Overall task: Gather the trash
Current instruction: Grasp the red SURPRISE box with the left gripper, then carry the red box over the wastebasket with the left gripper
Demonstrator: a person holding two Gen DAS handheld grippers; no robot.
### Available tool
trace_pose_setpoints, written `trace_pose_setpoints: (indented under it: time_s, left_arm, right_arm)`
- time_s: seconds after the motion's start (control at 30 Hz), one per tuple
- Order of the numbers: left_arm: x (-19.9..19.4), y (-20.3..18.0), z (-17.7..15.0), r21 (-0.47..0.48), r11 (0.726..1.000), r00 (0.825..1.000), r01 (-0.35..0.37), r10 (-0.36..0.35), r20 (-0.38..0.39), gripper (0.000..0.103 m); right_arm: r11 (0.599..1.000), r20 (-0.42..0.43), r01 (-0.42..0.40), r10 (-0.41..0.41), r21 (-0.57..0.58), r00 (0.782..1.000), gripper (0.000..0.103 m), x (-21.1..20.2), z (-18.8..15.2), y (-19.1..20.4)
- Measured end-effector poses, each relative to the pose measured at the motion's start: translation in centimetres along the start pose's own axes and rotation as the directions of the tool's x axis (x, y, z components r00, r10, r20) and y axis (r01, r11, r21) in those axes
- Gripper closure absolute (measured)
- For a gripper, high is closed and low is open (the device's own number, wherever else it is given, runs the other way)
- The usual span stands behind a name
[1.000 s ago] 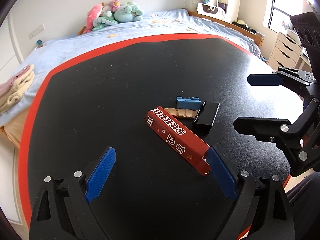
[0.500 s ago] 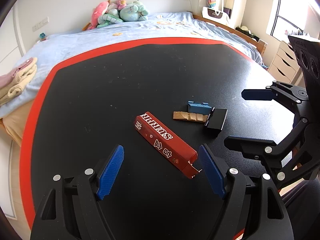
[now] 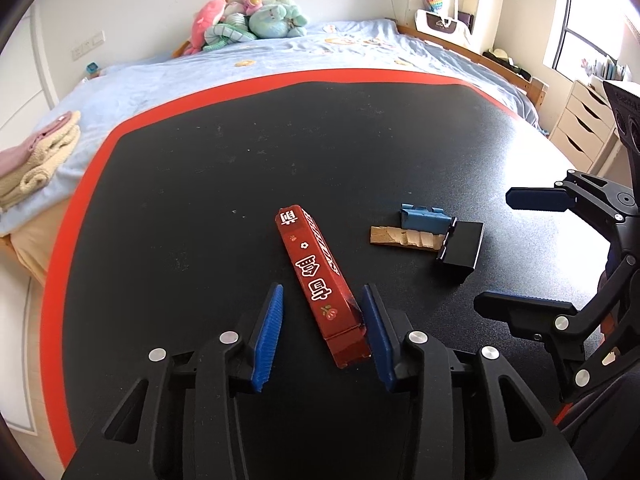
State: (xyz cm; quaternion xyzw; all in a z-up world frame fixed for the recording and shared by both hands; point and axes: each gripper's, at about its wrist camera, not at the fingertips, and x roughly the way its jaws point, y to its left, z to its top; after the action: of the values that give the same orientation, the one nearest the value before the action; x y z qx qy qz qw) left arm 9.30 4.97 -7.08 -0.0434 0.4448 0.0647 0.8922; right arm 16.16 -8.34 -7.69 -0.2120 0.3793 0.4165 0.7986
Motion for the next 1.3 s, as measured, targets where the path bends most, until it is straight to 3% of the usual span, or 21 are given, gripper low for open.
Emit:
trace_pose_setpoints:
  time_s: [0.07, 0.17, 0.43, 0.57, 0.93, 1.3]
  left_arm:
    - [-0.1, 0.3, -0.1, 0.006, 1.0, 1.0, 0.0, 0.0, -0.002, 0.076]
    - [-0.3, 0.7, -0.3, 0.01, 1.0, 1.0, 0.01, -0.01, -0.006, 0.086]
    - [-0.4, 1.2, -0.5, 0.028, 0.998, 0.999, 0.051, -0.05, -0.005, 0.087]
    - [-0.7, 1.4, -0.5, 0.038, 0.998, 0.998, 0.059, -0.059, -0.002, 0.087]
    - [-2.6, 0.7, -0.6, 0.091, 0.991, 0.995, 0.097, -0.099, 0.009, 0.087]
    - [-7.0, -1.6, -2.0, 0.169, 0.97, 0.984, 0.173, -0.178, 0.019, 0.087]
  right_arm:
    - [1.0, 0.002, -0.001, 0.001, 0.0, 1.0, 0.006, 0.2, 0.1, 0.1]
    - [1.0, -0.005, 0.011, -0.011, -0.002, 1.0, 0.019, 0.5, 0.1, 0.2]
    - [1.0, -0.014, 0.003, -0.003, -0.012, 1.0, 0.043, 1.1, 0.2, 0.5]
    - [1.0, -0.011, -0.002, 0.002, -0.024, 1.0, 0.063, 1.1, 0.4, 0.7]
    - [1.0, 0.021, 0.005, -0.005, -0.002, 1.0, 0.064, -2.1, -0.4, 1.2]
    - [0.998, 0.054, 0.036, -0.039, 0.041, 0.998, 0.064, -8.6, -4.2, 2.5]
